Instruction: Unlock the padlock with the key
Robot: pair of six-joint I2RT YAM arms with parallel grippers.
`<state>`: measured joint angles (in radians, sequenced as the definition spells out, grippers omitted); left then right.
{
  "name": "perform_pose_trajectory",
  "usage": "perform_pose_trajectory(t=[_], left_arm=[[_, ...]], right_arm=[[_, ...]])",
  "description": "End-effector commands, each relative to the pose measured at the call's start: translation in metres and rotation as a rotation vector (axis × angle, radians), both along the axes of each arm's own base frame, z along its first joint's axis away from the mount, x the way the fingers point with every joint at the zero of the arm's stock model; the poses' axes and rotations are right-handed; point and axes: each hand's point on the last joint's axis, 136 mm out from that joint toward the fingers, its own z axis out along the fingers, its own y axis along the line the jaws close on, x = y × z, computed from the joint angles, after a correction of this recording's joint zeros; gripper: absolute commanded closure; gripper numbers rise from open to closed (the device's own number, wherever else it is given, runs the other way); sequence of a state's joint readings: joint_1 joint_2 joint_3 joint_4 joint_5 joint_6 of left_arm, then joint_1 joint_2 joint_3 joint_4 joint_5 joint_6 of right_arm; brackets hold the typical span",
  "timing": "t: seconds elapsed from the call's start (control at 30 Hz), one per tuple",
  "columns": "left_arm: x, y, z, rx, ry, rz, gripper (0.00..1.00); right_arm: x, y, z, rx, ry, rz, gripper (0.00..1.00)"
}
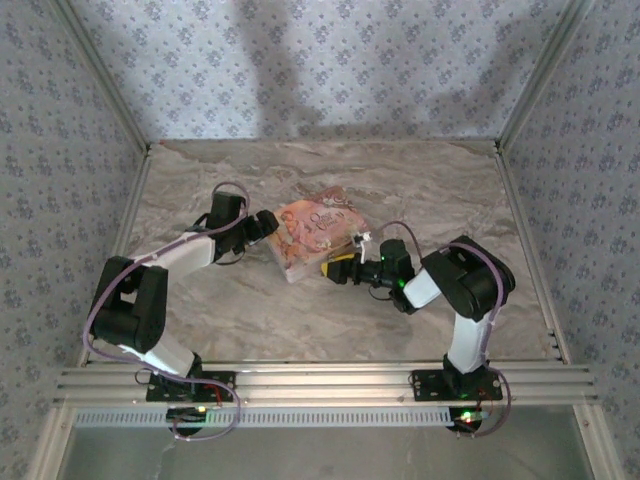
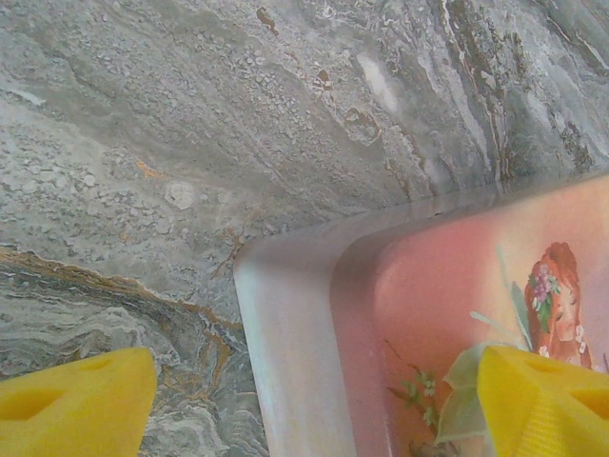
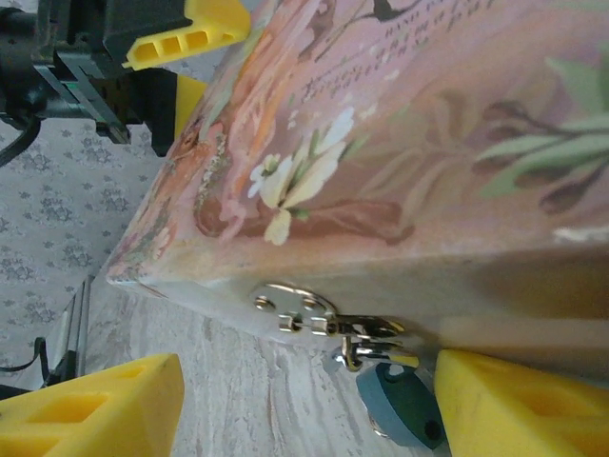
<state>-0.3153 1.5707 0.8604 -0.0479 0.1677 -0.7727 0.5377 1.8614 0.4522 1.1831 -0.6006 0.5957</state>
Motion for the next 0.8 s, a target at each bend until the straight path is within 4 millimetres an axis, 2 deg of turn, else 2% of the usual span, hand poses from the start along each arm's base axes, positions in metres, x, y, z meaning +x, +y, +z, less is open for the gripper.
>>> perform_pose_trajectory(t=[0.0,0.43,0.77], left_arm=[[-0.042,0.008,-0.045,0.086,0.199,-0.023,0.14],[-0.042,0.006,-0.045,0.088,0.205,-0.029,0.14],[-0.043,0.006,-0.047,0.093,0.21,-0.028,0.14]], right_arm=[[0.008,0.006,0.012,0.052,-0.038,0.008,0.29],[0.003,0.014,0.02,0.116,-0.058,0.052,0.4],[-0.003,0.012,0.024,0.117,-0.069,0.06,0.44]])
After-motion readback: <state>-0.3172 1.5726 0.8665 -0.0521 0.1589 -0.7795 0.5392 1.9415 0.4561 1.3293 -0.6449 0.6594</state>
